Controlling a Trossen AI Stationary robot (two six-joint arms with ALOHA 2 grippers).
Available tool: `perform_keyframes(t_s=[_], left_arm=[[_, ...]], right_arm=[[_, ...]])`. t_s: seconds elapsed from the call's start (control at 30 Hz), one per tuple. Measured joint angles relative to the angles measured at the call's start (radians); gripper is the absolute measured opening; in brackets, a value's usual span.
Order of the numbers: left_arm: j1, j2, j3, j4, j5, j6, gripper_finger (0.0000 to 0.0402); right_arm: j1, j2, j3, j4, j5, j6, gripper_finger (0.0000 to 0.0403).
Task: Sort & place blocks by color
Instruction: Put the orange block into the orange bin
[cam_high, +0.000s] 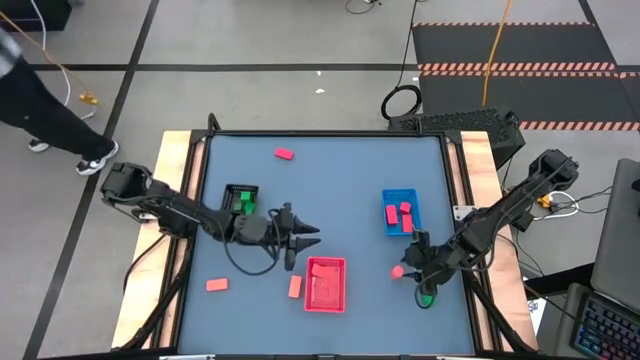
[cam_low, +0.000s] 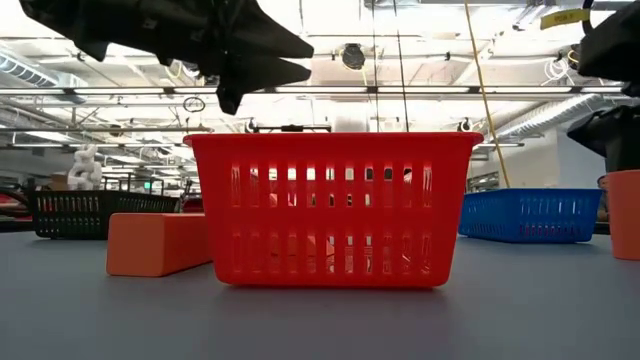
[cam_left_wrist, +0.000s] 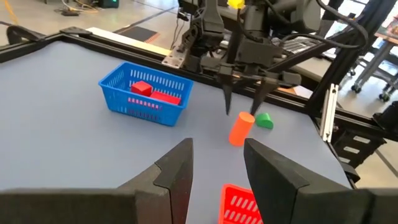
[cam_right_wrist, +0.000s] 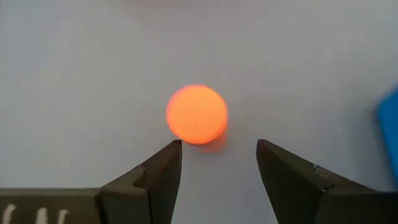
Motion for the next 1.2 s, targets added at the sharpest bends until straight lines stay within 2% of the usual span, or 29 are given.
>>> perform_keyframes(t_s=[0.13, 0.47, 0.9, 1.0, 1.13, 1.2], left_arm=[[-0.023, 0.000, 0.000, 0.000, -0.037, -0.006, 0.0145], [-0.029, 0.000, 0.000, 0.000, -0.040, 0.001, 0.0145], [-0.027, 0.000, 0.000, 0.000, -0.040, 0.000, 0.0145], [-0.027, 0.000, 0.000, 0.000, -0.040, 0.000, 0.0145], [-0.028, 0.000, 0.000, 0.000, -0.040, 0.000, 0.0145], [-0.028, 0.000, 0.000, 0.000, -0.040, -0.001, 0.0145]], right_arm=[[0.000, 0.000, -0.026, 0.054, 0.000, -0.026, 0.0201], [0.004, 0.001, -0.069, 0.210, 0.004, -0.048, 0.0201], [0.003, 0.003, -0.075, 0.229, 0.078, -0.033, 0.0198], [0.003, 0.004, -0.075, 0.226, 0.078, -0.033, 0.0176], [0.003, 0.022, -0.074, 0.228, 0.085, -0.033, 0.0119], [0.003, 0.038, -0.072, 0.232, 0.087, -0.033, 0.0115]])
